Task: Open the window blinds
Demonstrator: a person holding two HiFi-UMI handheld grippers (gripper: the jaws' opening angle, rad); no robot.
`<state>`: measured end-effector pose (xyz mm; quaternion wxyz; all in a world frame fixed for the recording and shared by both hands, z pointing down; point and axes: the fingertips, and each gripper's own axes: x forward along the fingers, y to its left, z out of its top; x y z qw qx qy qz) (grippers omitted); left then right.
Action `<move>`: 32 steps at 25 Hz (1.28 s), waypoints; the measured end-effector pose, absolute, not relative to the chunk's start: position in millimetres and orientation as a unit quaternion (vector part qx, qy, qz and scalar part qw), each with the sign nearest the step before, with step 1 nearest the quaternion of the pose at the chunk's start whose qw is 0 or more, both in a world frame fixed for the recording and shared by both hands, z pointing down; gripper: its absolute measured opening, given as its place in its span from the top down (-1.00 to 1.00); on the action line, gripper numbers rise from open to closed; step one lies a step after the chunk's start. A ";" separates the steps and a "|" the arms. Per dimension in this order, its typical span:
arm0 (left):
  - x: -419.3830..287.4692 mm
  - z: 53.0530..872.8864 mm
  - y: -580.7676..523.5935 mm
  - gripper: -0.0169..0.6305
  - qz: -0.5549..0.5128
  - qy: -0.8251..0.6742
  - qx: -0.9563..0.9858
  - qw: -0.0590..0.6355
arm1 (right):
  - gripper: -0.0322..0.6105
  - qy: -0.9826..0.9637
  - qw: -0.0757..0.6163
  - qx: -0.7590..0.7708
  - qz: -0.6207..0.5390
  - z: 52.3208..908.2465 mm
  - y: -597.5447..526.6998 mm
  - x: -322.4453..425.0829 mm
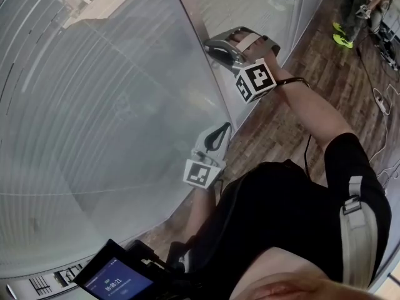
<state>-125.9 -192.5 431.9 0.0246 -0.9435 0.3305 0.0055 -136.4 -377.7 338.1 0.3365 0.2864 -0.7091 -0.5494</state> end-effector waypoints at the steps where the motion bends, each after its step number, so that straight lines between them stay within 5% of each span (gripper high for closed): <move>1: -126.4 431.1 -192.1 0.94 0.006 0.332 -0.943 0.026 | 0.49 -0.709 0.337 0.287 -0.549 337.8 -377.6 -136.6; 19: -125.8 430.6 -191.7 0.94 0.005 0.336 -0.941 0.021 | 0.50 -0.833 0.241 0.342 -0.362 327.6 -388.8 -136.7; 32: -127.4 433.3 -188.0 0.94 0.004 0.330 -0.944 0.015 | 0.50 -0.923 0.062 0.376 -0.053 329.2 -405.2 -131.9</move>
